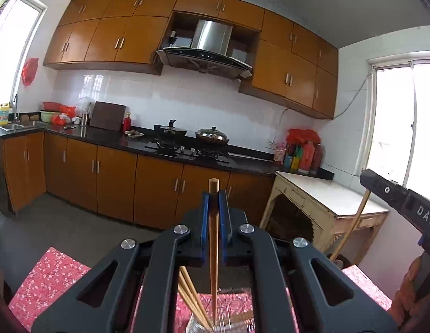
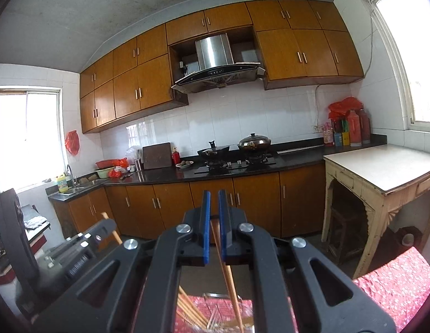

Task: Organize utensils
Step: 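Carry both chopsticks over the wire rack and lower them into it, then open both tools to release the chopsticks into the wire rack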

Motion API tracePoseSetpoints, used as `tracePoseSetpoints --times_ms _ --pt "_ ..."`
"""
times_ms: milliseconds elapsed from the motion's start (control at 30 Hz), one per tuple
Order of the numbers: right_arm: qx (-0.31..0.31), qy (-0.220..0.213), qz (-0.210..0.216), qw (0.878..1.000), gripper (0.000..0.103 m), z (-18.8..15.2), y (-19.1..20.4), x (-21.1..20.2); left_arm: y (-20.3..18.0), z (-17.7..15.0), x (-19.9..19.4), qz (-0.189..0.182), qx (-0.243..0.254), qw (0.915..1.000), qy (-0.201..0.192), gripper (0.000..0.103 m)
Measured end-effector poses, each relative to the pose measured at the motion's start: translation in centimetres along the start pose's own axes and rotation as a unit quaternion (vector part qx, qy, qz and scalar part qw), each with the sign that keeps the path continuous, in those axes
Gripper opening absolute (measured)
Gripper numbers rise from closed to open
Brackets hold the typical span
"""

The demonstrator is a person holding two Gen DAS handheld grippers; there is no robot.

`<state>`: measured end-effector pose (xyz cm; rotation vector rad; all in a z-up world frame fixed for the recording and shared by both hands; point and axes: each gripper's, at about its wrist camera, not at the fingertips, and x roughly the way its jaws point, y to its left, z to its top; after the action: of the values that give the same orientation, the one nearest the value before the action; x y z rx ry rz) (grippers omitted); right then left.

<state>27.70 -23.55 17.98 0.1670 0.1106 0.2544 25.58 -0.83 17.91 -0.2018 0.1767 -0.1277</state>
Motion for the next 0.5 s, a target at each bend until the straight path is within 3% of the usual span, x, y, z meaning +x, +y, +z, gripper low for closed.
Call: tracePoseSetpoints --times_ms 267,500 --pt "0.036 0.018 0.01 0.999 0.007 -3.2 -1.9 4.9 0.2 -2.6 4.1 0.025 0.007 0.9994 0.022 0.007" --pt "0.042 0.074 -0.035 0.996 0.009 -7.3 -5.2 7.1 1.2 -4.6 5.6 0.039 0.007 0.9971 0.065 0.007"
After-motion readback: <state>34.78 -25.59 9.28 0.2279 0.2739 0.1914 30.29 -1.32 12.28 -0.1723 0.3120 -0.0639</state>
